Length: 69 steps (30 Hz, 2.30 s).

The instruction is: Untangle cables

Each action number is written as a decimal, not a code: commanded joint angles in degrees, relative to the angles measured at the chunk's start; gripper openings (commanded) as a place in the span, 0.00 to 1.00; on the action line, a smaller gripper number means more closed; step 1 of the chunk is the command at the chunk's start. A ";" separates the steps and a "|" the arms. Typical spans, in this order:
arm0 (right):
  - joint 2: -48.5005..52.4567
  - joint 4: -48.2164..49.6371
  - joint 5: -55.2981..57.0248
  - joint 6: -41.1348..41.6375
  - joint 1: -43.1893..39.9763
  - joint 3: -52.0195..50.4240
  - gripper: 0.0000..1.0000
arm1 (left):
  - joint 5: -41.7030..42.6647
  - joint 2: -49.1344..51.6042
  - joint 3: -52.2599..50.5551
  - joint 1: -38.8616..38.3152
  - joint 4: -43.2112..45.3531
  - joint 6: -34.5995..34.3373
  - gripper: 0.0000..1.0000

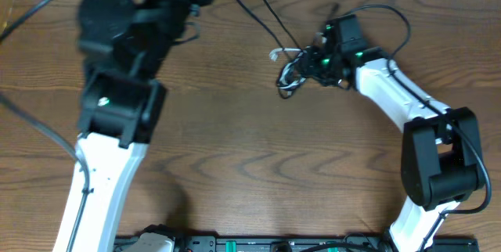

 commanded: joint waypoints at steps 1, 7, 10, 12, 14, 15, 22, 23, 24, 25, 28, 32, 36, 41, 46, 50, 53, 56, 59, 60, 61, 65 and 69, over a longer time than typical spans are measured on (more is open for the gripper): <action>0.42 -2.73 2.05 -5.86 -2.95 0.39 0.24 | -2.93 -4.46 0.98 4.39 1.66 0.13 0.07; 0.42 -6.97 2.10 -12.37 -6.56 0.39 0.18 | -3.87 -6.34 0.98 11.52 0.42 0.55 0.07; 0.42 -8.46 2.08 -15.34 -8.09 0.39 0.17 | -3.82 -6.38 0.98 15.08 -1.66 0.52 0.08; 0.42 -9.07 2.01 -16.72 -8.76 0.39 0.12 | -3.80 -6.29 0.98 16.46 -4.90 0.55 0.08; 0.42 -9.18 -0.35 -19.76 -8.98 0.39 0.05 | -3.74 -5.90 0.98 16.65 -9.64 0.57 0.08; 0.42 -9.14 -2.01 -21.35 -8.98 0.39 0.04 | -2.91 -5.60 0.96 16.65 -11.82 1.27 0.07; -0.15 -9.92 -13.81 -28.85 -8.96 2.40 0.01 | 11.61 -0.13 0.96 13.66 -23.50 17.35 0.07; -0.33 -10.45 -14.38 -29.27 -8.96 2.82 0.01 | 13.16 1.03 0.96 12.94 -25.22 19.08 0.08; -0.42 -11.06 -15.02 -29.88 -9.01 3.23 0.01 | 14.49 2.29 0.96 12.07 -26.88 20.83 0.08; -0.52 -11.82 -15.91 -30.60 -9.01 3.63 0.01 | 15.80 3.89 0.96 10.91 -28.83 23.10 0.08; -0.52 -13.57 -17.73 -32.35 -9.01 4.20 0.01 | 18.82 8.59 0.96 7.72 -33.11 29.35 0.25; -0.52 -15.43 -18.67 -33.48 -9.01 4.22 0.01 | 22.05 15.10 0.96 3.56 -35.50 37.73 0.48; -0.52 -16.52 -21.51 -36.24 -9.01 4.22 0.01 | 22.67 21.24 0.96 0.31 -36.37 42.10 0.63; -0.52 -16.96 -22.01 -36.46 -9.01 4.20 0.01 | 23.54 28.41 0.96 -3.45 -36.33 44.04 0.68; -0.50 -16.98 -21.99 -36.85 -9.01 4.20 0.01 | 25.86 32.79 0.96 -6.43 -36.37 46.60 0.68; -0.50 -17.20 -21.99 -36.85 -9.01 4.20 0.01 | 25.88 33.35 0.96 -7.43 -38.60 48.65 0.68; -0.50 -17.16 -21.99 -36.85 -9.01 4.20 0.01 | 25.83 33.42 0.70 -8.15 -40.79 50.88 0.68; -0.50 -17.16 -21.99 -36.85 -9.01 4.20 0.01 | 25.81 33.79 -0.33 -9.05 -40.28 50.99 0.68; -0.50 -17.16 -21.99 -36.85 -9.01 4.20 0.01 | 25.79 35.19 -0.57 -10.19 -39.04 50.97 0.68; -0.50 -17.16 -21.99 -36.85 -9.01 4.20 0.01 | 25.77 35.80 -0.57 -10.60 -38.32 50.97 0.68; -0.50 -17.16 -21.99 -36.85 -9.01 4.20 0.01 | 25.64 36.54 -0.57 -11.02 -37.59 50.95 0.68; -0.50 -17.18 -21.99 -36.85 -9.01 4.20 0.01 | 25.59 39.34 -0.57 -12.41 -34.10 50.95 0.68; -0.50 -17.18 -21.99 -36.85 -9.01 4.20 0.01 | 25.57 41.59 -0.57 -12.76 -31.58 50.71 0.68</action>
